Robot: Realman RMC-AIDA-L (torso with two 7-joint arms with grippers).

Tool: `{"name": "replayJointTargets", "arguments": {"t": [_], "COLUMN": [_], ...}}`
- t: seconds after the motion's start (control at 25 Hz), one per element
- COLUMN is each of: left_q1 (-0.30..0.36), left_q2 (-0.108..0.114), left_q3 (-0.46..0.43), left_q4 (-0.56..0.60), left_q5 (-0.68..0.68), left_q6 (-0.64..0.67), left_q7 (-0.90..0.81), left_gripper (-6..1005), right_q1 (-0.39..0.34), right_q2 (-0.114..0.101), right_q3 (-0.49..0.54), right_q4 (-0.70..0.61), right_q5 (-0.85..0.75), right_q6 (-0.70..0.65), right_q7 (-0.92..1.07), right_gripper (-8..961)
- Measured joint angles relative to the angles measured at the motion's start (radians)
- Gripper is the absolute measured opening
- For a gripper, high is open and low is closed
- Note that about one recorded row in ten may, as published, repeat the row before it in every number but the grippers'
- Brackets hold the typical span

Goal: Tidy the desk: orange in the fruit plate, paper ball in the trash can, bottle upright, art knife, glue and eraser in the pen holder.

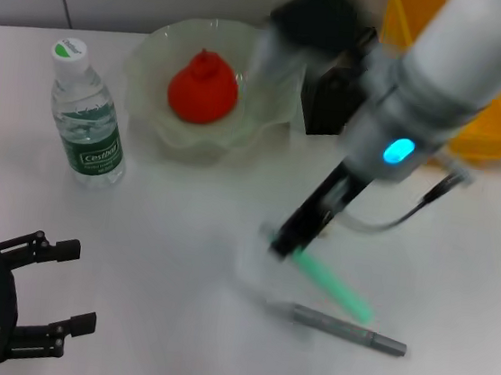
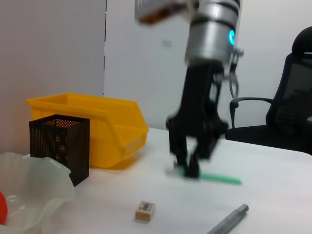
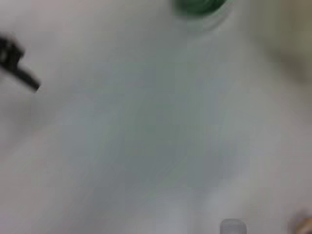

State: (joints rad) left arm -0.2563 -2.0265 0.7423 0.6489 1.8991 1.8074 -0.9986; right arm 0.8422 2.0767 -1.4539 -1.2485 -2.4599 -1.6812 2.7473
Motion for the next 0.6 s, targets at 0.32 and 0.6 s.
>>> {"name": "replayJointTargets", "arguments": {"t": [0.32, 0.6], "left_q1": [-0.007, -0.015], "left_q2": [-0.016, -0.029], "left_q3": [-0.007, -0.008], "left_q4": [0.0, 0.0], "left_q5": [0.0, -0.002], "left_q6": [-0.01, -0.025], "left_q7": [0.0, 0.0], "left_gripper": [861, 861], "right_q1": [-0.101, -0.158], "right_q2": [-0.016, -0.017], "right_q3": [0.383, 0.552], "right_q4": [-0.177, -0.177], "right_q5": [-0.003, 0.13], "right_q6": [-0.011, 0.149], "right_q7": [-0.246, -0.474], "right_gripper": [179, 196]}}
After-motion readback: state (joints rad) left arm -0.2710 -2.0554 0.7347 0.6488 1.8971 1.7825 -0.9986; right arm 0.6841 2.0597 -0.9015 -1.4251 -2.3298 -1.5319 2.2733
